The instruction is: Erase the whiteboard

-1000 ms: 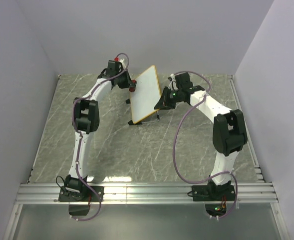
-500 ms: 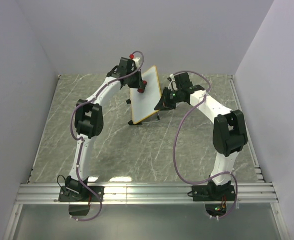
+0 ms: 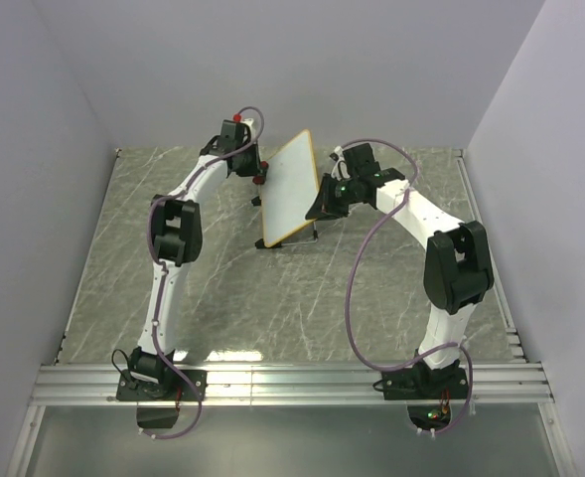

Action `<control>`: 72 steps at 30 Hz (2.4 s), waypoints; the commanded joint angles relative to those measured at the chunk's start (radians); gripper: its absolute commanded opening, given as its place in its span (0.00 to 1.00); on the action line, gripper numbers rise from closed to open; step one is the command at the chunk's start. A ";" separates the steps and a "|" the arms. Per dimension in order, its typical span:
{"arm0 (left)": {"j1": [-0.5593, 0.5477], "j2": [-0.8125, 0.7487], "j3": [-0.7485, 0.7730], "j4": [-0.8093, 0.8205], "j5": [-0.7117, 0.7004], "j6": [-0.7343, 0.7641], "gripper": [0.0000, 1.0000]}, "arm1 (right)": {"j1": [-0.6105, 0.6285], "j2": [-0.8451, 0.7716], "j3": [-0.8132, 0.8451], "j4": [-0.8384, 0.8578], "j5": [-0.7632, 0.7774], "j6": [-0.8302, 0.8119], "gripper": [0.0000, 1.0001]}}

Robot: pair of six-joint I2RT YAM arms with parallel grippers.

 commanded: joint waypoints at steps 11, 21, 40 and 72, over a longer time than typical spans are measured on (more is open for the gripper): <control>-0.040 -0.091 -0.005 0.095 0.236 -0.064 0.00 | 0.102 0.035 -0.033 -0.296 0.108 -0.301 0.00; -0.120 -0.222 -0.118 0.006 0.273 -0.020 0.00 | 0.102 -0.005 -0.081 -0.317 0.100 -0.316 0.00; -0.039 -0.033 -0.104 -0.087 -0.049 -0.121 0.00 | 0.010 0.066 0.004 -0.255 -0.046 -0.273 0.00; 0.322 -0.536 -0.610 -0.129 -0.303 -0.260 0.01 | -0.012 0.060 0.232 -0.250 -0.064 -0.197 0.93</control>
